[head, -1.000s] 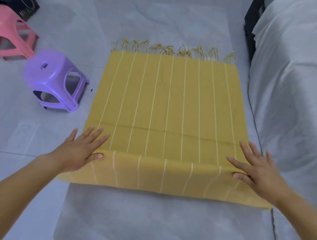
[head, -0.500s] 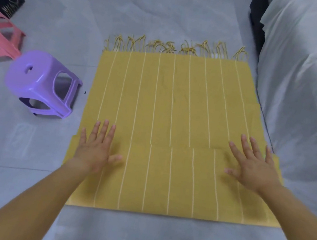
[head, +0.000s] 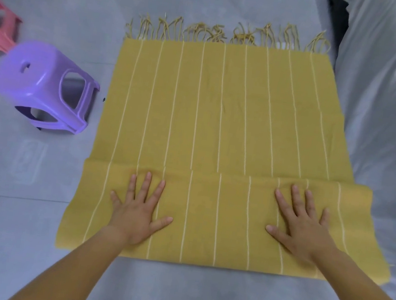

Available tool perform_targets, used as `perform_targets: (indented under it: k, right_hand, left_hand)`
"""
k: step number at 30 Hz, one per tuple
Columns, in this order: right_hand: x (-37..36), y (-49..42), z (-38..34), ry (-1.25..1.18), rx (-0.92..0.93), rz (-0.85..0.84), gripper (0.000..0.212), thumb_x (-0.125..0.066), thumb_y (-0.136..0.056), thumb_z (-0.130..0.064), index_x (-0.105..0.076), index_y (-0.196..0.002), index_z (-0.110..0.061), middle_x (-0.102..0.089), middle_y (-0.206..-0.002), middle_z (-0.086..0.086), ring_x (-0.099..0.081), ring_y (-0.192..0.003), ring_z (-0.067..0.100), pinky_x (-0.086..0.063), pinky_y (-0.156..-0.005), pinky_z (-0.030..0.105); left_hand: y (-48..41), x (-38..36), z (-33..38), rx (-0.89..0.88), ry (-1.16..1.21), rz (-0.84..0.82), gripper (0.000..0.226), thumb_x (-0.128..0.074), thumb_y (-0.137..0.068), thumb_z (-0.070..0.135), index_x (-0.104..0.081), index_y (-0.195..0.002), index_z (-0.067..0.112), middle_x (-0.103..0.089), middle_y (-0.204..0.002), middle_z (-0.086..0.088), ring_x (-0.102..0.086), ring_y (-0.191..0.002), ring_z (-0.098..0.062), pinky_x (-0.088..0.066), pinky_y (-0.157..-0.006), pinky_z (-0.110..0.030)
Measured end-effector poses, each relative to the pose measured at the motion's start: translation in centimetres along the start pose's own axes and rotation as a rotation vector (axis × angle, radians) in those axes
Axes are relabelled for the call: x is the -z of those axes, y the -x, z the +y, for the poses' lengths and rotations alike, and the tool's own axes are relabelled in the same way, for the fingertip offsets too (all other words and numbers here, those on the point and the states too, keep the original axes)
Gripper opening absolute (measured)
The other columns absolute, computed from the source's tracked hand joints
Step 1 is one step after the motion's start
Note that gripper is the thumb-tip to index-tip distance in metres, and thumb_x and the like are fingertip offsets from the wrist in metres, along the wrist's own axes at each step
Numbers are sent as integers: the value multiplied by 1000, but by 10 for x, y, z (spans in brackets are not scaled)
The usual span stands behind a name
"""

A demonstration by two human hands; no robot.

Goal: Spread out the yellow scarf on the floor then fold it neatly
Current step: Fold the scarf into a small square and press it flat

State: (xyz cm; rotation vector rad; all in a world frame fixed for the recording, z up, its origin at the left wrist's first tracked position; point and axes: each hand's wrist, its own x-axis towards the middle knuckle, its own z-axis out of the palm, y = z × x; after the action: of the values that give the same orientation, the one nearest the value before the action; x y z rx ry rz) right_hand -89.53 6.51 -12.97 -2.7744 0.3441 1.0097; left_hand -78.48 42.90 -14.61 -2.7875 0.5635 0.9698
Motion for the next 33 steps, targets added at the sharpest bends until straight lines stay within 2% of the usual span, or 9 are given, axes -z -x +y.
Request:
perform_targets:
  k: [10, 13, 16, 18, 22, 24, 26, 30, 33]
  right_hand:
    - [-13, 15, 3, -21, -18, -30, 94, 2, -52, -95, 34, -130, -53, 45, -140, -10, 33, -136, 23, 5, -109, 61]
    - [-20, 32, 19, 72, 117, -64, 102, -2, -50, -99, 33, -133, -50, 45, -142, -6, 38, -134, 21, 9, -110, 56]
    - [-34, 52, 39, 274, 267, -22, 104, -31, -61, -93, 2, -146, -44, 16, -157, 1, 13, -143, 24, -1, -111, 50]
    - [-42, 56, 55, 312, 295, 21, 95, -37, -68, -82, -18, -148, -35, -10, -158, 0, -5, -144, 24, -7, -109, 45]
    - [-51, 50, 71, 306, 373, 216, 68, -40, -88, -56, -19, -148, -33, -19, -155, -1, -18, -142, 24, -27, -108, 43]
    - [-55, 47, 71, 283, 369, 244, 90, -70, -72, -24, -22, -148, -33, -29, -153, 2, -33, -136, 29, -35, -101, 44]
    - [-62, 49, 73, 266, 348, 253, 115, -80, -56, -4, -18, -148, -34, -36, -148, 2, -37, -132, 31, -34, -97, 44]
    - [-76, 72, 80, 307, 388, 181, 125, -83, -44, -6, -19, -148, -33, -43, -143, 1, -47, -125, 29, -42, -91, 41]
    - [-95, 100, 80, 282, 450, 64, 104, -73, -59, -24, -20, -148, -32, -30, -152, -4, -44, -129, 23, -48, -89, 34]
  left_hand:
    - [20, -12, -13, -52, -22, 12, 98, 4, -59, 91, 32, -136, 37, 40, -144, 1, 30, -137, -29, -16, -102, -70]
    - [38, -17, -17, -203, -110, 38, 106, -15, -64, 94, -2, -149, 32, 3, -157, -6, 6, -142, -33, -33, -88, -74]
    - [51, -28, -37, -274, -230, 24, 106, -37, -61, 89, -22, -148, 29, -22, -155, -5, -16, -139, -34, -41, -80, -71]
    - [50, -29, -51, -343, -295, 64, 106, -48, -60, 81, -17, -148, 32, -18, -156, 0, -14, -141, -32, -43, -82, -68]
    - [47, -35, -67, -375, -292, 169, 114, -80, -56, 44, -16, -148, 33, -2, -157, 8, 1, -143, -22, -47, -83, -61]
    - [50, -40, -69, -370, -283, 206, 123, -81, -49, 18, -11, -149, 33, 4, -157, 10, -10, -144, -24, -48, -83, -59]
    - [56, -46, -70, -372, -292, 231, 129, -80, -45, 8, -8, -148, 32, 0, -157, 10, -31, -136, -27, -50, -80, -58]
    - [80, -59, -69, -378, -346, 252, 129, -81, -39, 5, -15, -147, 31, -36, -147, 5, -45, -127, -28, -54, -75, -54]
    - [110, -64, -62, -398, -380, 149, 121, -85, -32, 13, -36, -141, 31, -48, -140, 6, -54, -119, -26, -57, -69, -46]
